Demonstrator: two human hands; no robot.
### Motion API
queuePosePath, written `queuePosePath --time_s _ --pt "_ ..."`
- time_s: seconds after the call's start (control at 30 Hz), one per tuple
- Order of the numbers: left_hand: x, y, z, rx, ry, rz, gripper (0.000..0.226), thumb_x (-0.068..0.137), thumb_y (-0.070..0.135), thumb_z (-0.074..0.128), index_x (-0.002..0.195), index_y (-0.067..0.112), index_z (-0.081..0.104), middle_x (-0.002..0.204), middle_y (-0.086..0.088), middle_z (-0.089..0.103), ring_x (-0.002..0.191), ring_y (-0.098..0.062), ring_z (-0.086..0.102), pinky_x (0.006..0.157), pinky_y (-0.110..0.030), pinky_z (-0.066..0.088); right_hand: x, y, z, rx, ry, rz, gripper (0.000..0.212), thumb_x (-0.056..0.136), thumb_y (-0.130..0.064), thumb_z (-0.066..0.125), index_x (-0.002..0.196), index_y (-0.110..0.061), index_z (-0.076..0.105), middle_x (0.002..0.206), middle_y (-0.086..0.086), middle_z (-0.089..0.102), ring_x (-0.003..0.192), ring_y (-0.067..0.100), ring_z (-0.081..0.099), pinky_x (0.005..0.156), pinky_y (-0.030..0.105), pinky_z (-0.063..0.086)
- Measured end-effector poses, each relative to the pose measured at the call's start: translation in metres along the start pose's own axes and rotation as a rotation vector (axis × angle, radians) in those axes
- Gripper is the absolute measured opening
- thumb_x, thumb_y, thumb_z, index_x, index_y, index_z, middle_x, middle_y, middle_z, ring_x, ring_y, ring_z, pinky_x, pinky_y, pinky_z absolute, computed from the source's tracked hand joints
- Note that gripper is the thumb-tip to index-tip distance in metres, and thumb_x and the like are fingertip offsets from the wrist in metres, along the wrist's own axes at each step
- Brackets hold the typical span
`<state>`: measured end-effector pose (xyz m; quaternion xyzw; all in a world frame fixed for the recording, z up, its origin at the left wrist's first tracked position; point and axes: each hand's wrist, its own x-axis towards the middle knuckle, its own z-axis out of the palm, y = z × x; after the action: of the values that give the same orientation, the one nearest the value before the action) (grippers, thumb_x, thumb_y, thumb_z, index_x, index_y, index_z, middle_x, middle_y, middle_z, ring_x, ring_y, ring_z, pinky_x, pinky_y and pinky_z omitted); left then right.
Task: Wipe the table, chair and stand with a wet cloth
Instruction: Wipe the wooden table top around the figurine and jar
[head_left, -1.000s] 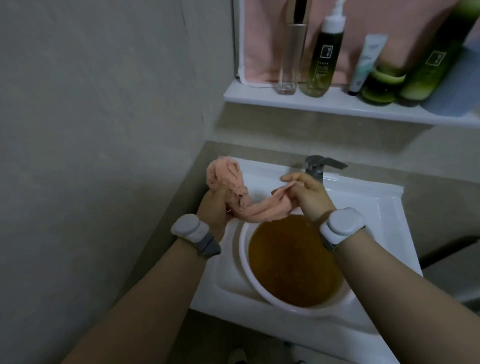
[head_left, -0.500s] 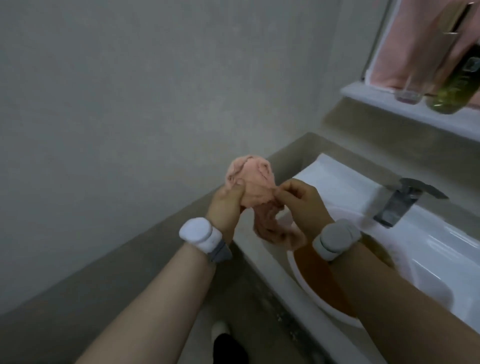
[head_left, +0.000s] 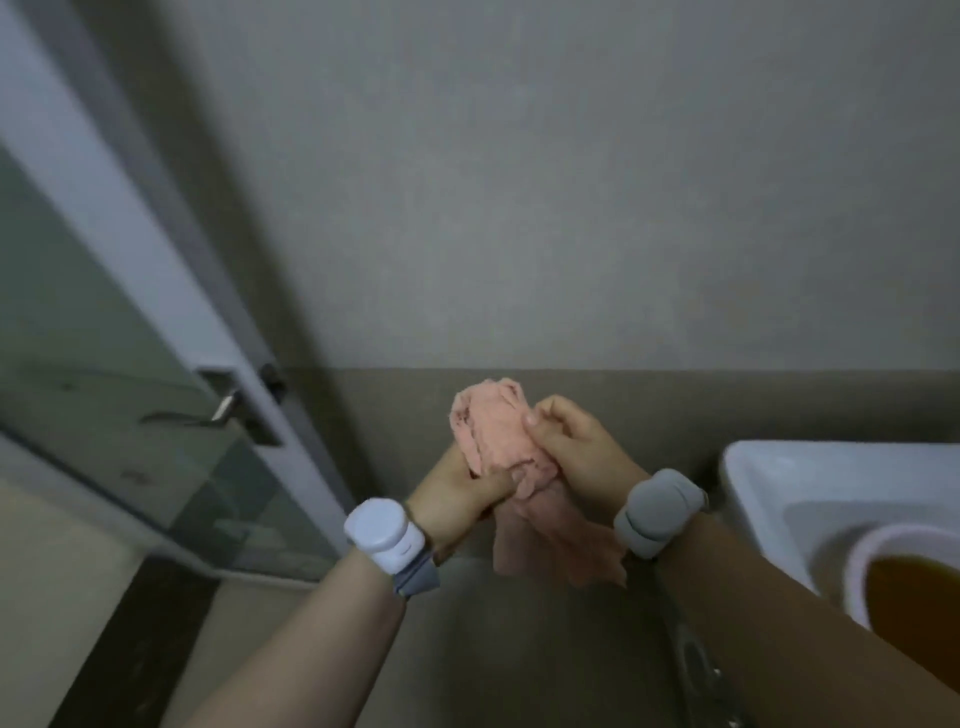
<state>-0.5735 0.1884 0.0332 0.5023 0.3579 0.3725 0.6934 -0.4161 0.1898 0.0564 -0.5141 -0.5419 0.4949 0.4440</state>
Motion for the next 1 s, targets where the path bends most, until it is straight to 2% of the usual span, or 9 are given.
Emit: queuePosePath --time_s 0.17,0.27,0.3,0.4,0.47,0.57,0.7,0.87,1.0 --pt "-0.105 0.009 -0.153 0.067 0.360 -0.026 0.042 0.067 0.020 0.075 0.106 0.009 0.062 0.095 -0.006 0.073 0.086 -0.019 0.067 0.081 -0.035 0.052 0.025 -0.005 0.157 -0.194 -0.264 -0.012 0.032 0.092 -0.007 0.055 0.062 -0.013 0.046 0.048 -0.007 0.049 0.042 -0.002 0.044 0.049 0.014 0.037" --pt "-0.167 0.017 -0.226 0.023 0.514 -0.023 0.012 0.091 0.015 0.057 0.100 0.011 0.065 0.088 -0.002 0.074 0.082 -0.013 0.068 0.074 -0.025 0.054 0.034 -0.012 0.259 -0.059 -0.333 0.039 0.032 0.096 -0.009 0.049 0.064 -0.010 0.044 0.052 0.003 0.046 0.046 0.006 0.045 0.050 0.020 0.040" --pt "-0.172 0.021 -0.232 -0.012 0.565 -0.029 0.018 0.096 0.013 0.048 0.102 0.009 0.065 0.091 -0.004 0.074 0.084 -0.015 0.068 0.073 -0.022 0.054 0.037 -0.013 0.269 0.044 -0.298 0.075 0.030 0.097 -0.011 0.047 0.067 -0.010 0.045 0.055 0.004 0.047 0.050 0.010 0.046 0.052 0.023 0.041" --pt "-0.228 0.019 -0.299 -0.181 0.862 0.006 0.025 0.097 0.011 0.045 0.109 0.000 0.063 0.102 -0.019 0.069 0.093 -0.032 0.063 0.078 -0.033 0.056 0.045 -0.022 0.364 0.276 -0.442 0.216 0.018 0.099 -0.014 0.041 0.084 -0.015 0.051 0.072 0.005 0.054 0.064 0.015 0.051 0.061 0.028 0.047" --pt "-0.248 0.021 -0.325 -0.251 0.976 0.032 0.024 0.096 0.012 0.047 0.110 0.000 0.063 0.106 -0.023 0.067 0.097 -0.036 0.060 0.090 -0.048 0.050 0.047 -0.026 0.405 0.195 -0.510 0.291 0.012 0.100 -0.017 0.041 0.096 -0.017 0.052 0.077 0.003 0.054 0.065 0.012 0.051 0.062 0.026 0.043" --pt "-0.270 0.025 -0.357 -0.357 1.081 0.095 0.019 0.096 0.011 0.047 0.103 0.005 0.063 0.104 -0.020 0.066 0.097 -0.033 0.059 0.098 -0.051 0.041 0.046 -0.023 0.465 0.083 -0.641 0.392 0.026 0.098 -0.026 0.045 0.076 -0.017 0.053 0.063 0.001 0.050 0.049 0.008 0.044 0.051 0.022 0.033" --pt "-0.284 0.030 -0.391 -0.327 1.178 0.113 0.010 0.093 0.016 0.053 0.089 0.011 0.060 0.084 -0.014 0.066 0.077 -0.025 0.060 0.078 -0.042 0.049 0.053 -0.022 0.530 -0.054 -0.629 0.158 0.020 0.090 -0.014 0.061 0.077 0.001 0.065 0.067 0.011 0.061 0.061 0.016 0.054 0.059 0.029 0.044" --pt "-0.297 0.049 -0.443 -0.107 1.463 0.083 0.015 0.091 0.014 0.058 0.078 0.011 0.051 0.057 -0.004 0.053 0.044 -0.006 0.049 0.043 -0.012 0.038 0.089 -0.019 0.598 -0.138 -0.680 -0.015 0.015 0.089 -0.011 0.054 0.083 -0.003 0.066 0.071 0.010 0.065 0.065 0.021 0.060 0.060 0.031 0.049" --pt "-0.301 0.061 -0.479 -0.090 1.591 0.093 0.023 0.096 0.014 0.048 0.073 0.015 0.046 0.053 0.001 0.045 0.043 -0.006 0.041 0.036 -0.013 0.031 0.112 -0.024 0.645 -0.155 -0.604 -0.077 0.010 0.088 -0.015 0.057 0.098 -0.015 0.059 0.085 0.003 0.058 0.073 0.016 0.055 0.064 0.024 0.042"
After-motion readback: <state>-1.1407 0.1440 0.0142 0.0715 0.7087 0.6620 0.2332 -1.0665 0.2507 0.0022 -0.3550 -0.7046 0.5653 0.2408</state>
